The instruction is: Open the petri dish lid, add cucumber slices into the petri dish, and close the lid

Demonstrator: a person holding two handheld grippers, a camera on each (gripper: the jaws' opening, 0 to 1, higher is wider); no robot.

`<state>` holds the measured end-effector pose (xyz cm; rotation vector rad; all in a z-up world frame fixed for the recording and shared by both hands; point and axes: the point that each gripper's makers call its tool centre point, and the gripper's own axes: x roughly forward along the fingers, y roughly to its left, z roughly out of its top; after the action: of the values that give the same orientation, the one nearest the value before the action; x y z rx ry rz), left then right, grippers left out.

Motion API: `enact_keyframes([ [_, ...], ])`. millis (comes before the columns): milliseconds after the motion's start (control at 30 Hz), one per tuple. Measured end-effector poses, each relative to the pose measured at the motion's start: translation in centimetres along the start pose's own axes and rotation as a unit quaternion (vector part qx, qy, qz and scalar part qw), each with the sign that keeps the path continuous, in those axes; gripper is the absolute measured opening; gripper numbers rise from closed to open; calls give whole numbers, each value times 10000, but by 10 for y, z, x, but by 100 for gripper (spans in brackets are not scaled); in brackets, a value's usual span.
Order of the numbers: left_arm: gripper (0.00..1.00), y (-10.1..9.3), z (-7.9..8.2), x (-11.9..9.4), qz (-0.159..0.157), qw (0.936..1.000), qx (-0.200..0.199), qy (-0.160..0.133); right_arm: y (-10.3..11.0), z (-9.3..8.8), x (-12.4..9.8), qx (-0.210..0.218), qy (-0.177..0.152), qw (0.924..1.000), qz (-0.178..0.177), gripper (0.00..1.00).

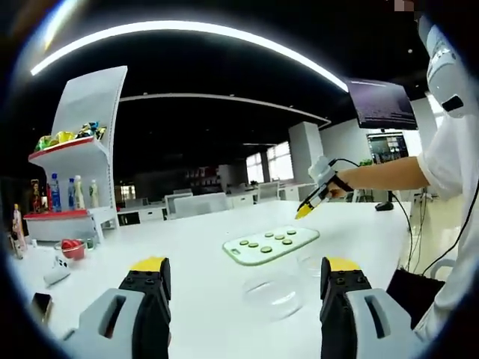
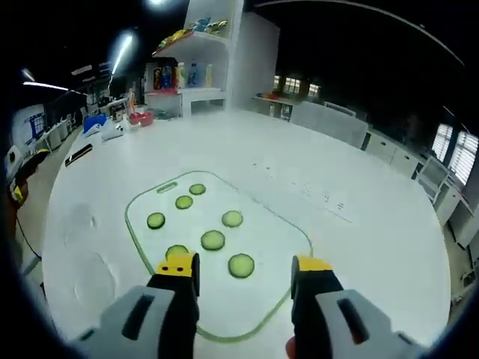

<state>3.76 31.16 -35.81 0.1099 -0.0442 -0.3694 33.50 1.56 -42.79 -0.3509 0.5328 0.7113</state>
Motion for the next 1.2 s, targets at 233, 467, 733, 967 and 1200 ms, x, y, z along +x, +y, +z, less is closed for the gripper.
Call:
enact_keyframes([
  [233, 82, -7, 3, 0, -179, 9998, 13, -35, -12, -7, 21, 139, 140, 9998, 13, 46],
  [467, 82, -5, 0, 1, -161, 9999, -60, 14, -8, -17, 33, 120, 330, 9994, 17, 46],
  [733, 82, -3, 1, 0, -105, 9999, -105, -12, -12, -26, 43, 180, 449, 9988, 27, 42],
  [967, 82, -1, 1, -1, -64, 9999, -133, -12, -17, -31, 47, 252, 516, 9983, 27, 40],
  [1200, 82, 3, 2, -1, -22, 9999, -134, -45, -6, -35, 52, 305, 528, 9981, 79, 38],
])
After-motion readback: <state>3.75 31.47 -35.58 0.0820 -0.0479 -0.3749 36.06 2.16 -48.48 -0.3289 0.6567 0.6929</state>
